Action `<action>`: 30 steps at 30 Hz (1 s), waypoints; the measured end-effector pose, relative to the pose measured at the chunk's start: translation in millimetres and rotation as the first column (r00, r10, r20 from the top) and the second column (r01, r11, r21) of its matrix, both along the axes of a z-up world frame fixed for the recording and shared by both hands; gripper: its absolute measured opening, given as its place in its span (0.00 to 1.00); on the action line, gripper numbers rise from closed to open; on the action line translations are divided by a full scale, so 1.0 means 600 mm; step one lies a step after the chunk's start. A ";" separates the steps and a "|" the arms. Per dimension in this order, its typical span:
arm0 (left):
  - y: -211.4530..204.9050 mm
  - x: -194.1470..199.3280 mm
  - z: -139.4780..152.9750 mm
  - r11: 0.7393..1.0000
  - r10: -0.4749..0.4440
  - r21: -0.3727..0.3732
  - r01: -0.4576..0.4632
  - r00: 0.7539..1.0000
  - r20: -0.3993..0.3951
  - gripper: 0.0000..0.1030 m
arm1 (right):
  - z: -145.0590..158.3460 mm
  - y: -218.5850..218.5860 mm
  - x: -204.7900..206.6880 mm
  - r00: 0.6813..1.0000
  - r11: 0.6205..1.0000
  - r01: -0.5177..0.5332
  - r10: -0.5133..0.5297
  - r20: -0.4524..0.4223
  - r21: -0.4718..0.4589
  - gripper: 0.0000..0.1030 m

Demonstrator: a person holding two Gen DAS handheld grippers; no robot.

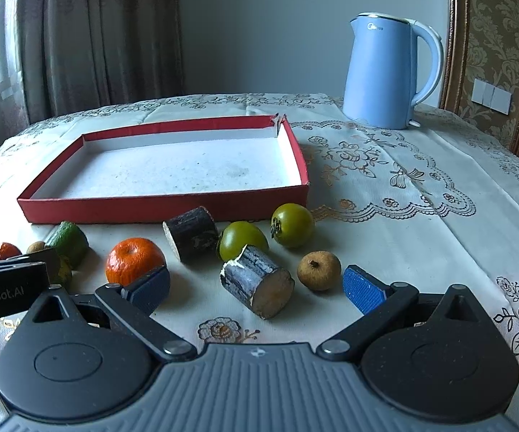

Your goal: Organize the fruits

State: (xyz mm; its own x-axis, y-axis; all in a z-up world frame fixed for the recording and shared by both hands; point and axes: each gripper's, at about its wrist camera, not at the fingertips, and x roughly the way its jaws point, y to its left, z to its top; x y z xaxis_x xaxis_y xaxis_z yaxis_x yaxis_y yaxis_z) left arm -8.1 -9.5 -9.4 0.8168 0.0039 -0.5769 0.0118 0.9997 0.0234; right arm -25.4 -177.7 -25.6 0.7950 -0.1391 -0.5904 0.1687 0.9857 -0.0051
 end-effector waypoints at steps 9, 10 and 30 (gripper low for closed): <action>-0.003 0.002 -0.010 1.000 -0.021 -0.002 0.021 1.000 -0.008 1.00 | -0.006 -0.006 0.001 1.000 1.000 0.003 -0.003 -0.005 0.013 1.00; -0.002 0.002 -0.010 1.000 -0.023 -0.003 0.023 1.000 -0.008 1.00 | -0.006 -0.005 0.000 1.000 1.000 0.000 0.000 -0.004 0.010 1.00; 0.006 0.004 -0.027 0.995 -0.100 -0.030 0.100 0.995 -0.001 1.00 | 0.005 -0.068 -0.034 0.998 1.000 -0.003 0.002 0.064 0.003 1.00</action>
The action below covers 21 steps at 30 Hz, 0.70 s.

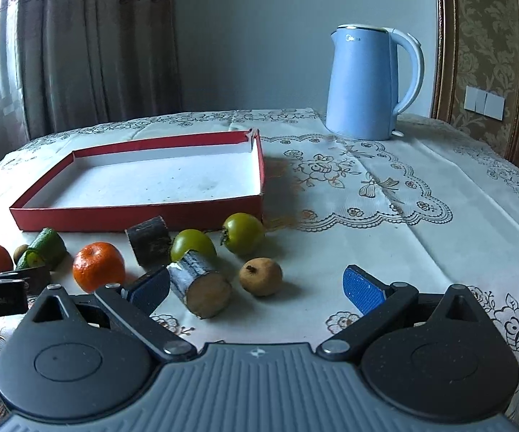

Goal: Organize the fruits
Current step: 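Reach the right gripper to the bark log piece and close on it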

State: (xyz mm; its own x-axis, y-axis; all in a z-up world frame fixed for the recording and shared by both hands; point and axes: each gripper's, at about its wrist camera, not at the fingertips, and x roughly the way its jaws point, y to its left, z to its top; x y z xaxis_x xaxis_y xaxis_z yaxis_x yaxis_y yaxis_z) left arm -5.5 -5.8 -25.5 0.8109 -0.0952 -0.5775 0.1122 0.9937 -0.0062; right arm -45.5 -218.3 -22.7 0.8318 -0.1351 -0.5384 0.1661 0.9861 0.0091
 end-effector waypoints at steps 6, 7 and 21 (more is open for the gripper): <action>0.004 0.000 -0.006 1.000 -0.014 0.005 0.014 1.000 0.004 1.00 | 0.001 0.013 -0.005 0.999 0.998 -0.048 0.049 0.025 -0.038 0.91; 0.005 0.000 -0.007 1.000 -0.018 0.005 0.018 1.000 0.004 1.00 | 0.001 0.019 -0.005 0.997 0.996 -0.065 0.067 0.028 -0.053 0.88; 0.013 0.012 -0.021 1.000 -0.026 -0.011 0.026 0.999 -0.025 1.00 | -0.014 0.053 0.020 0.978 0.974 -0.210 0.209 -0.018 -0.086 0.50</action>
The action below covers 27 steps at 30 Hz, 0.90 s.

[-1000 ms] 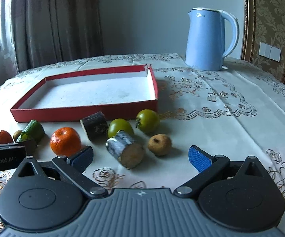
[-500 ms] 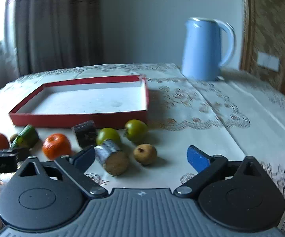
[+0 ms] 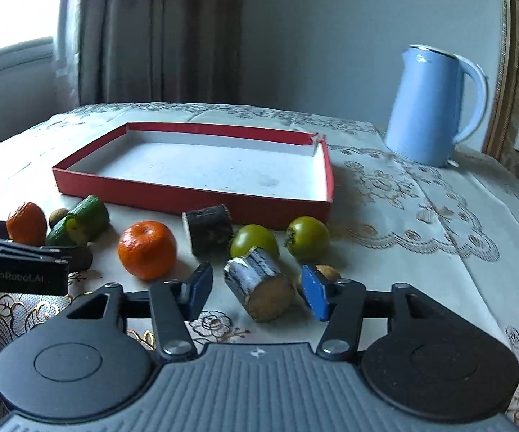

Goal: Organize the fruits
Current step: 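Reach the right gripper to the bark log piece and close on it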

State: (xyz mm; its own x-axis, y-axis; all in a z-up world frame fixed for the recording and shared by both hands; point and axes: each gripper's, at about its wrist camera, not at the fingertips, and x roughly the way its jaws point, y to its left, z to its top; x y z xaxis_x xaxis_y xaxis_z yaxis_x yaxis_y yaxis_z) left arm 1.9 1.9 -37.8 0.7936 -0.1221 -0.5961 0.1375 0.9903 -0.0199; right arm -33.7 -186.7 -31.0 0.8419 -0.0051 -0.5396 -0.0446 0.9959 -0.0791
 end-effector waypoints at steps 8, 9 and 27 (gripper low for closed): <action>0.002 -0.002 0.000 1.000 -0.001 0.004 0.001 1.000 0.002 1.00 | -0.009 0.016 0.003 1.000 0.995 -0.026 0.026 0.005 -0.093 0.47; 0.006 -0.007 0.001 1.000 -0.008 -0.001 0.008 1.000 0.006 1.00 | -0.009 0.017 0.004 1.000 0.994 -0.027 0.028 0.005 -0.102 0.47; 0.088 0.013 0.010 0.989 0.135 -0.056 -0.135 0.991 0.001 1.00 | -0.013 0.030 0.007 1.000 0.984 -0.023 0.024 0.006 -0.175 0.41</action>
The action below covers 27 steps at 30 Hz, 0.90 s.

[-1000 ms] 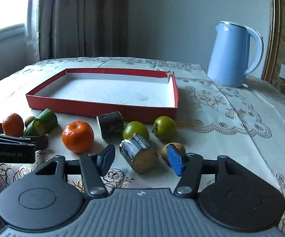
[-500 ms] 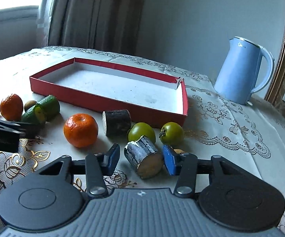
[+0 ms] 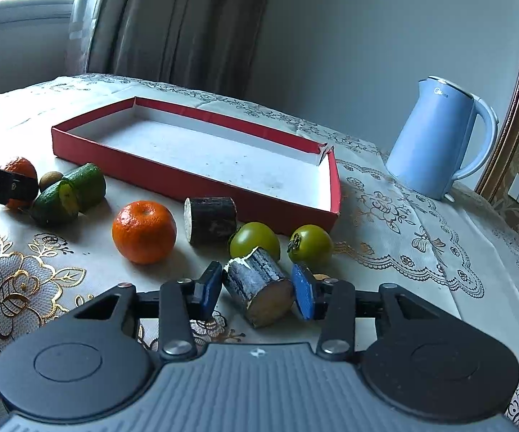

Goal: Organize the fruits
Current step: 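Reach the right gripper to the bark log piece and close on it, then carry the log piece into the red tray and open the right gripper while the left gripper grasps the tangerine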

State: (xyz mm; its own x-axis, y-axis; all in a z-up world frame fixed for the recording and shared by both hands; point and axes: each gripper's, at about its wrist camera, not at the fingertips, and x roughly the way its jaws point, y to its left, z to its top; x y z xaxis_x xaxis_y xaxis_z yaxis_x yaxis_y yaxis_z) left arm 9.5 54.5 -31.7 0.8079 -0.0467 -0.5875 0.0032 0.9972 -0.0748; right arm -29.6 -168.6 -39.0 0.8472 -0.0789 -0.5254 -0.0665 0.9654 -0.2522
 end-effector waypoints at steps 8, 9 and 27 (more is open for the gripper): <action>-0.015 -0.007 -0.007 0.998 -0.016 0.065 0.016 1.000 0.005 1.00 | 0.002 -0.002 0.000 1.000 1.000 0.014 -0.014 -0.003 0.022 0.40; -0.017 -0.008 -0.008 0.998 -0.020 0.064 0.019 1.000 0.011 0.97 | 0.002 -0.002 0.000 1.000 1.000 0.015 -0.015 -0.002 0.023 0.41; -0.041 -0.017 -0.012 0.991 -0.115 0.074 0.110 0.991 0.068 0.36 | 0.004 -0.006 -0.006 1.000 0.998 0.023 -0.024 0.016 0.052 0.41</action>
